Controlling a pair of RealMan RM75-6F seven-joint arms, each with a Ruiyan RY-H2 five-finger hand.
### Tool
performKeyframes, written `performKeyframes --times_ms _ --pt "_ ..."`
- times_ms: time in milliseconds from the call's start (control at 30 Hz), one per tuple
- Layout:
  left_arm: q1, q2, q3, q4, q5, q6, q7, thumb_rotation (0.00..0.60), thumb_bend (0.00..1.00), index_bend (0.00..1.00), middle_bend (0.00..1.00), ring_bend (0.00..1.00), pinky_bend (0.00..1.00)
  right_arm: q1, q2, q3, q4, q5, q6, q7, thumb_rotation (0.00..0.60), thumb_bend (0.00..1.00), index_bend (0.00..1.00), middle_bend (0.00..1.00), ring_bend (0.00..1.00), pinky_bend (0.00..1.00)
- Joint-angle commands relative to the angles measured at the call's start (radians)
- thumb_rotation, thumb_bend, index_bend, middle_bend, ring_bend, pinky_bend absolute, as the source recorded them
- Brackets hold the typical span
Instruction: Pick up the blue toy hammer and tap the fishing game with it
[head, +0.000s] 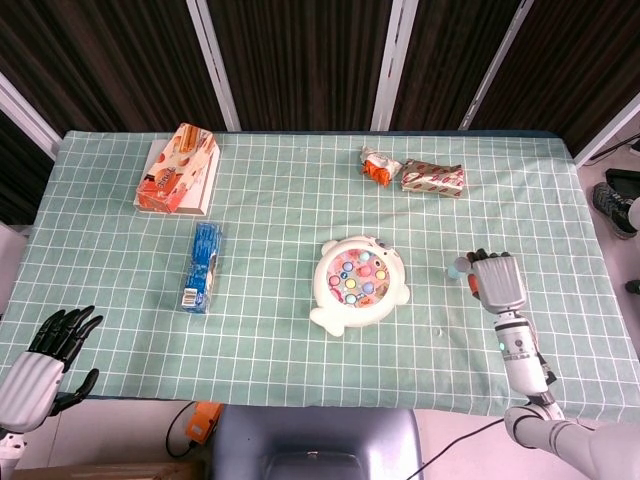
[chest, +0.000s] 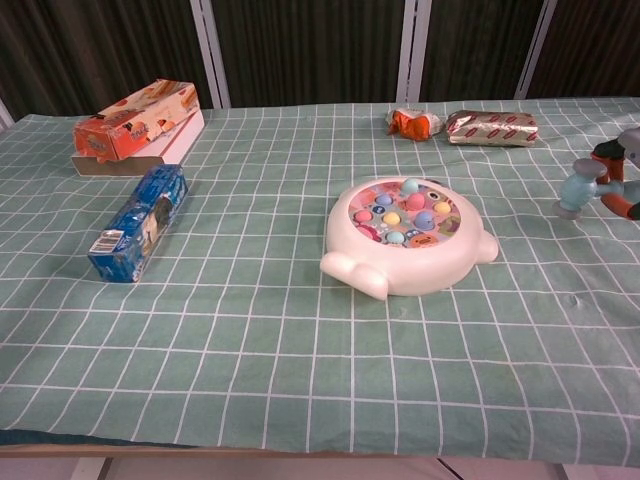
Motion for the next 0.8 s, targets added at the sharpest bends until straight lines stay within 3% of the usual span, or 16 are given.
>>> performKeyframes --times_ms 33,800 --pt "0.0 0.001 0.0 0.0 -0.001 0.0 -0.001 0.6 0.41 0.0 0.0 0.0 0.0 -0.015 -0.031 0.02 0.033 -0.002 -0.057 0.066 0.6 0.58 0.89 0.62 0.7 0.72" --pt "0.002 -0.001 -0.002 0.001 0.001 0.006 0.002 0.6 0.41 0.0 0.0 0.0 0.0 -0.037 -0.048 0.092 0.082 -0.023 -0.157 0.063 0.6 0.51 0.8 0.62 0.65 0.71"
